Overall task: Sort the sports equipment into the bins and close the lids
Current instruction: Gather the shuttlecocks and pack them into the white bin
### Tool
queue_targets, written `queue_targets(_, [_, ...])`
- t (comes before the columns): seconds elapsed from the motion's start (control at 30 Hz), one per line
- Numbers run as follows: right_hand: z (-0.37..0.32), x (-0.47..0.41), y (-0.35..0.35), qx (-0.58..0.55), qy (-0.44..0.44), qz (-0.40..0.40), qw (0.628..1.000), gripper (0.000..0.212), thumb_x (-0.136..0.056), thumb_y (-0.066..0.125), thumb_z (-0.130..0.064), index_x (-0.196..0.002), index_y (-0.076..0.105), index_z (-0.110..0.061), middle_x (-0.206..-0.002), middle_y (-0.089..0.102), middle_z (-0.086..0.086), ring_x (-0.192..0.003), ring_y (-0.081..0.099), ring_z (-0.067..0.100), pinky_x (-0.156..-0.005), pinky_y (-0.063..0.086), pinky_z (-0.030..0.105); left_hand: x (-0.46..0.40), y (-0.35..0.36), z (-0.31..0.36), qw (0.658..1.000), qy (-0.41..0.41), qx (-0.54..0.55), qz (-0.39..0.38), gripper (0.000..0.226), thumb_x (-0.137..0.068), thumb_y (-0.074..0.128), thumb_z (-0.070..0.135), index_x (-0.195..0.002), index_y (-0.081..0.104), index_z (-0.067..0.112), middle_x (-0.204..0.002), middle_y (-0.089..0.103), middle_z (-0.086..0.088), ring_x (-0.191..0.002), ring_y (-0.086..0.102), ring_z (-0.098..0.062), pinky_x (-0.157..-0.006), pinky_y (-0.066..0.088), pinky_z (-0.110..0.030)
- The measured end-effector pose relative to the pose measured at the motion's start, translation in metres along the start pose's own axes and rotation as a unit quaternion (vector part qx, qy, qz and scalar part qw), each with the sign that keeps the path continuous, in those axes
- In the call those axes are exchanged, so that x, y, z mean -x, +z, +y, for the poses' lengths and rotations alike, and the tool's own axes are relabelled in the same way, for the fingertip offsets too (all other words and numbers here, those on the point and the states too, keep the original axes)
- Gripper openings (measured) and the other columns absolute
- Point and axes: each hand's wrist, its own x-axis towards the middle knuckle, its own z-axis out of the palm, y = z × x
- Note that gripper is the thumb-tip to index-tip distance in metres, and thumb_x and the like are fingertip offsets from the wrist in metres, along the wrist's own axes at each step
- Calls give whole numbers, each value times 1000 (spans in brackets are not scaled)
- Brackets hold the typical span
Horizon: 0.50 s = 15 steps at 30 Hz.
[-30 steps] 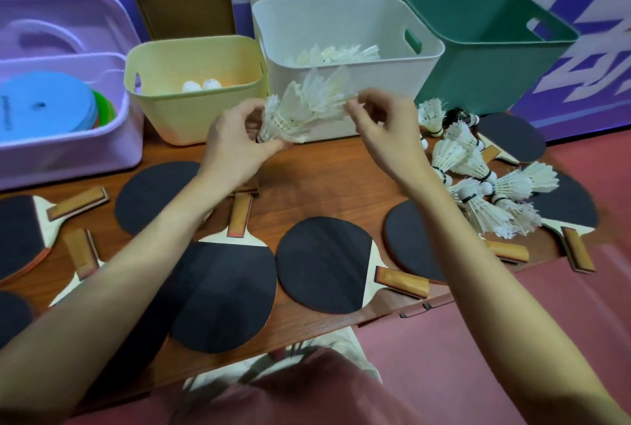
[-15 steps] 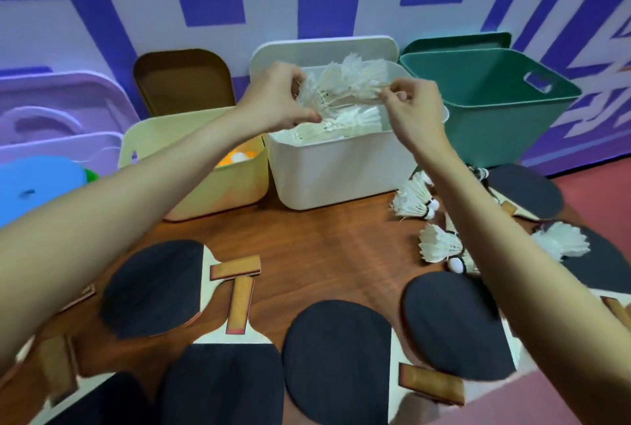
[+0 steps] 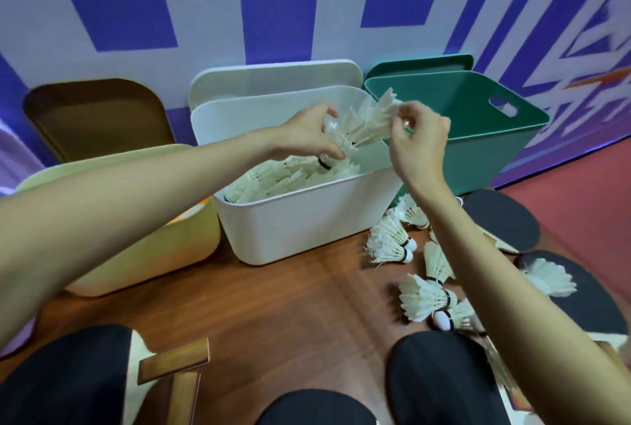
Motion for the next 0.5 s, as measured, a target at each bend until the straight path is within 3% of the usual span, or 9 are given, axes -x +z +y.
queue_targets(0.13, [5,0,0,45,-16,-70,996,22,-87,46,-16,-85,67,-10,-88,69,9,-88,56,38,-82,44,38,-4,8,-9,998,0,-51,-24,63,-72,82,20,-127,52,13,-107,49,-6,-91,53,-20,-81,48,-29])
queue_targets(0.2, [4,-2,1,78,-18,-133,988,18,-82,47,-11,-75,62,-3,-75,64,16,-78,55,41,-70,47,38,-3,7,-17,995,-5,-94,-43,58,-71,83,24,-122,57,12,-104,52,-4,-95,54,-21,-77,44,-26])
queue_targets(0.3, [-5,-7,6,144,-14,-228,963,14,-76,50,-6,-63,52,-3,-64,51,17,-66,46,39,-54,36,31,0,3,-26,981,-12,-179,-78,55,-74,80,30,-121,60,10,-103,55,-5,-90,51,-18,-72,36,-22])
queue_targets(0.37, [-10,-12,13,188,-14,-268,945,11,-76,51,-7,-81,62,-8,-81,60,12,-80,55,36,-64,45,33,1,3,-28,970,-8,-225,-92,52,-77,77,33,-121,62,8,-110,62,-8,-95,54,-22,-71,36,-22])
queue_targets(0.43, [-12,-17,23,220,-19,-294,930,28,-80,52,-7,-107,61,-9,-107,62,11,-100,58,34,-79,47,36,-1,2,-31,963,-6,-250,-96,50,-78,75,34,-117,64,5,-111,65,-11,-100,59,-26,-75,44,-26])
queue_targets(0.5, [-12,-22,34,237,-32,-303,922,31,-82,52,-7,-112,59,-8,-115,60,13,-106,57,34,-82,46,36,-7,0,-34,960,-12,-262,-97,48,-78,75,34,-113,65,3,-108,67,-13,-99,60,-28,-81,48,-32])
